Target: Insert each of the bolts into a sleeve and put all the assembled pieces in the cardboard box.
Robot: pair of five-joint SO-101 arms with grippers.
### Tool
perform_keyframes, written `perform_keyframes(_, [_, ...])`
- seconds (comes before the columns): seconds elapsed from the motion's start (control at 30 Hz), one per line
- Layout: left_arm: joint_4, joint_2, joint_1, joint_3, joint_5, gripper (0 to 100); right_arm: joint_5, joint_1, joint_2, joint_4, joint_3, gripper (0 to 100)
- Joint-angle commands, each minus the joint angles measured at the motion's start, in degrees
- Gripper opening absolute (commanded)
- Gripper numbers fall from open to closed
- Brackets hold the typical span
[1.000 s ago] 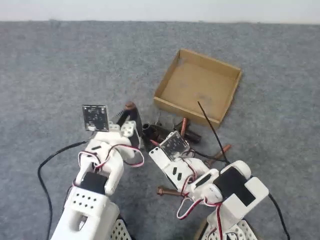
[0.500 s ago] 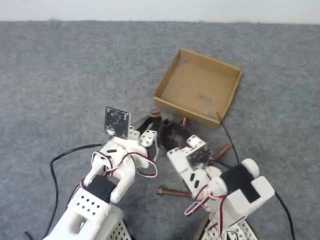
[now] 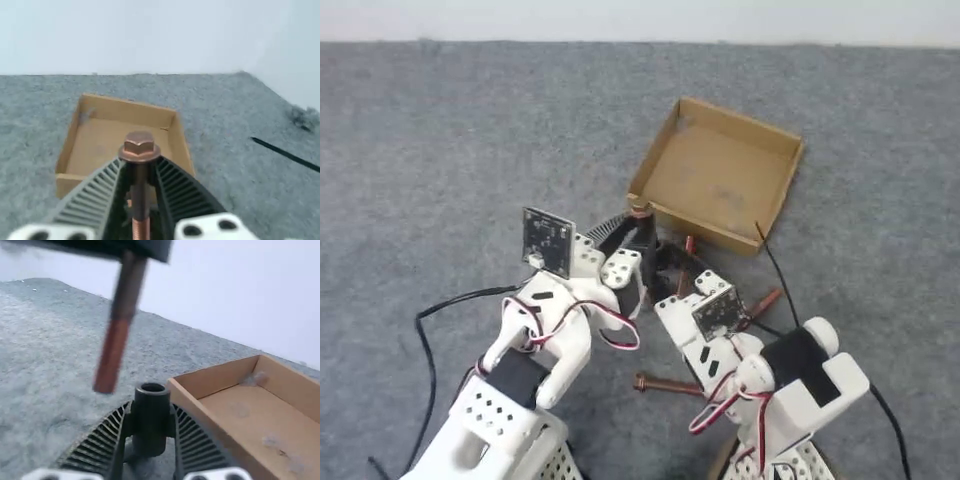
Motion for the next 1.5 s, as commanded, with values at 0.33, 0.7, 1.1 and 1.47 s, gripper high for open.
perform_keyframes(0.33, [-2.6,-2.2,1.2,1.3,-0.4,1,-2.5,-2.4,-1.2,0.7,1.3,0.6])
perform_keyframes(0.7, [-7.2,-1.8,0.7,0.5,-0.5,1,-2.4,-2.1,-1.1,0.7,1.3,0.6])
perform_keyframes(1.1, [-7.6,-1.7,-0.8,2.9,-4.9,1,-2.4,-2.1,-1.5,0.7,1.3,0.6])
perform_keyframes(1.47, [-17.9,12.7,-3.2,0.0,-4.9,1,-2.4,-2.0,-1.5,0.6,1.3,0.6])
